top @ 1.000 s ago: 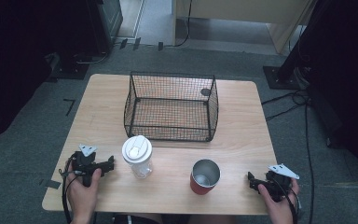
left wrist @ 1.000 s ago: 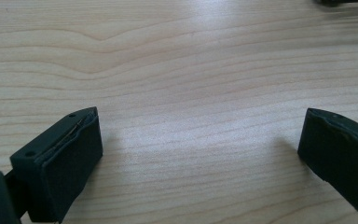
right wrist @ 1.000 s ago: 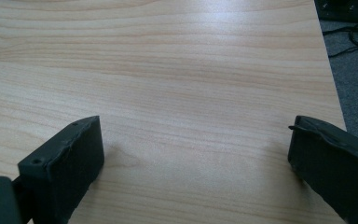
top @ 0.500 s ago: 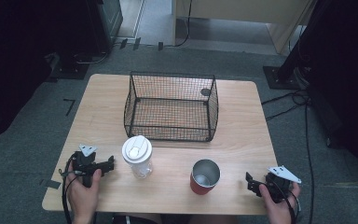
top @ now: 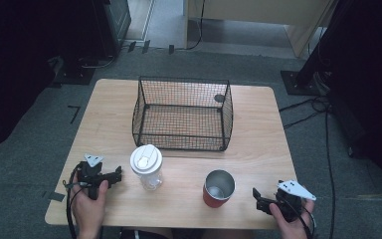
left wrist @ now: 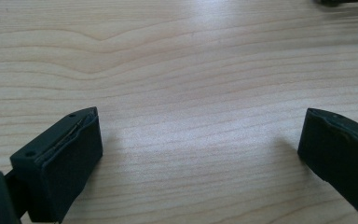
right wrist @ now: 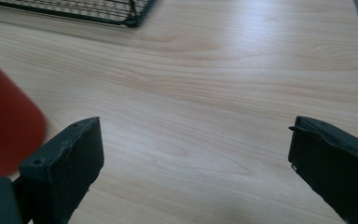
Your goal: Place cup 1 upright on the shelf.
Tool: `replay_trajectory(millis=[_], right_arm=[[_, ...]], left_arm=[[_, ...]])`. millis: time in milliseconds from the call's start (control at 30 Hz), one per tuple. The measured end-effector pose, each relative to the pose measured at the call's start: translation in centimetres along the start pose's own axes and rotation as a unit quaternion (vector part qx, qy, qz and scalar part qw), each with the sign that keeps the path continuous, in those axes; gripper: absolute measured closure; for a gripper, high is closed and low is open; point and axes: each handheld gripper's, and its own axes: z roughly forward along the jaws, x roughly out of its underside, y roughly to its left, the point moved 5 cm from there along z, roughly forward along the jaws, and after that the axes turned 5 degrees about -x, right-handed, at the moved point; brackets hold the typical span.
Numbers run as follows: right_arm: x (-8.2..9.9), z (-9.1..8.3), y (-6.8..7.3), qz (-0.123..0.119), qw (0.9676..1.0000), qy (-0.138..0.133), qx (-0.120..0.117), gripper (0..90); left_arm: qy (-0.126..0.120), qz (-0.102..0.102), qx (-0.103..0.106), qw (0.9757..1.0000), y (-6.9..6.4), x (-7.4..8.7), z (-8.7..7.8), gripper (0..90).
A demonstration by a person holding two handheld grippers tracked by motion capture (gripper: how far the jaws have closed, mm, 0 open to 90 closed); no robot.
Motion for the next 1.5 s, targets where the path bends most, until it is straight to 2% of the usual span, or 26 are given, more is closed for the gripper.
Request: replay_trajectory(millis=[333, 500, 800, 900, 1100, 1367, 1500], right_arm=[[-0.6, -0.2, 3.3, -0.028, 0.9986, -0.007, -0.045, 3.2], [-0.7, -0.3, 4.8, -0.042, 0.997, -0.002, -0.065, 2.6], [-0.8, -0.4, 7.7, -0.07, 0.9917, 0.003, -0.108, 0.0], [-0.9, -0.5, 8.4, -0.069, 0.9903, 0.002, -0.121, 0.0], [-1.1, -0.5, 9.6, -0.074, 0.9879, -0.002, -0.137, 0.0], [-2.0, -0.2, 11.0, -0.072, 0.9866, -0.015, -0.146, 0.0], [-2.4, 0.1, 11.6, -0.075, 0.9867, -0.018, -0.143, 0.0]], left_arm=[[0.0, 0.0, 0.0, 1.0, 0.0, 0.0, 0.0, 0.4], [0.0, 0.0, 0.0, 1.0, 0.0, 0.0, 0.0, 0.4], [0.0, 0.0, 0.0, 1.0, 0.0, 0.0, 0.0, 0.4], [0.0, 0.0, 0.0, 1.0, 0.0, 0.0, 0.0, 0.4], [0.0, 0.0, 0.0, 1.0, 0.0, 0.0, 0.0, 0.4], [0.0, 0.0, 0.0, 1.0, 0.0, 0.0, 0.0, 0.4], [0.0, 0.0, 0.0, 1.0, 0.0, 0.0, 0.0, 0.4]])
